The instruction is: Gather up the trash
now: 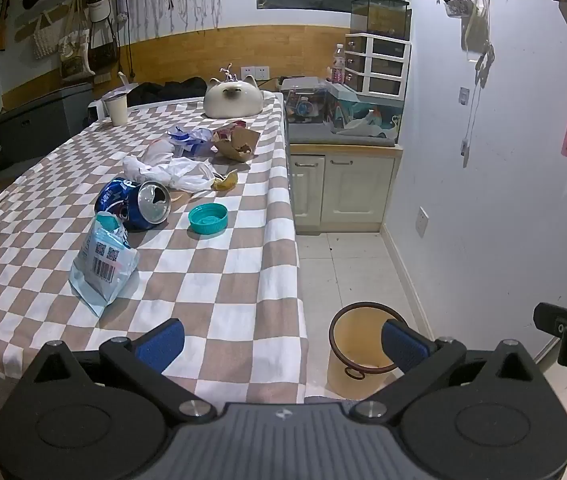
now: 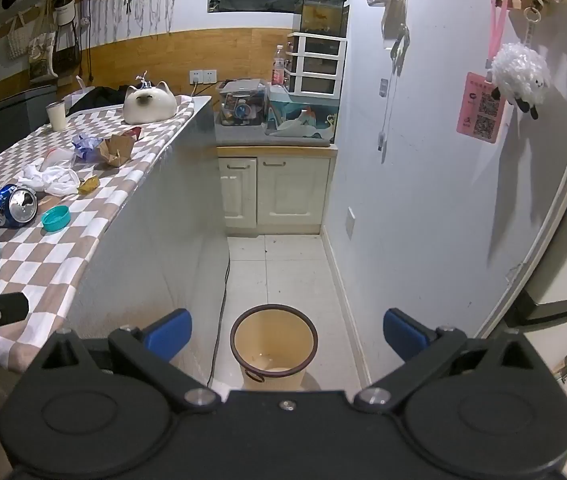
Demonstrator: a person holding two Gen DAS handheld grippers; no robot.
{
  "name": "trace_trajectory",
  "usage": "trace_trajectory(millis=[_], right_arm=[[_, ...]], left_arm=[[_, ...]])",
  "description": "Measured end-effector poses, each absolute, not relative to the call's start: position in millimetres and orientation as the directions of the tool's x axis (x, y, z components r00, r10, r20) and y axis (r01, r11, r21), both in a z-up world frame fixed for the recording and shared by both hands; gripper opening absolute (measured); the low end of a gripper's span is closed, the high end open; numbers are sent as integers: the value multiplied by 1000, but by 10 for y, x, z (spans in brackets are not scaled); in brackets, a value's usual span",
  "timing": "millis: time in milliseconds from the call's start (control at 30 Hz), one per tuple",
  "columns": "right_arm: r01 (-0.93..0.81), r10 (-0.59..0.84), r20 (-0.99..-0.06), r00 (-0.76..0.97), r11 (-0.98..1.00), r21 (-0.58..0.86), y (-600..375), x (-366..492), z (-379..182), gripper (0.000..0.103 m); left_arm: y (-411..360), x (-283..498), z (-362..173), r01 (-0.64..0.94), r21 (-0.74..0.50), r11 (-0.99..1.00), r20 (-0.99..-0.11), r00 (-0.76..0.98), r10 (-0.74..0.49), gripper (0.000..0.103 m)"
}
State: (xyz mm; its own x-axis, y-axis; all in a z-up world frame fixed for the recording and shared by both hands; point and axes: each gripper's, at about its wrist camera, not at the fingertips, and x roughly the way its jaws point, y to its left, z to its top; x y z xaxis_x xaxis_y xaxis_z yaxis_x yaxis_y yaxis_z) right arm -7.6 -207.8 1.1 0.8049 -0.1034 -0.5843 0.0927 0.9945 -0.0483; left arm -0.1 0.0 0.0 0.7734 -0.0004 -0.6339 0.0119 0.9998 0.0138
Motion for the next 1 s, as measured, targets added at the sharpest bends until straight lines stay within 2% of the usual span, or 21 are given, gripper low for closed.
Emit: trace_trajectory(millis=[1000], right_arm=[[93,-103,-588,803,995,-47,-2067,-70,10,103]], left_arm=[[0,0,0,12,13,1000,-634,773,-1,103]])
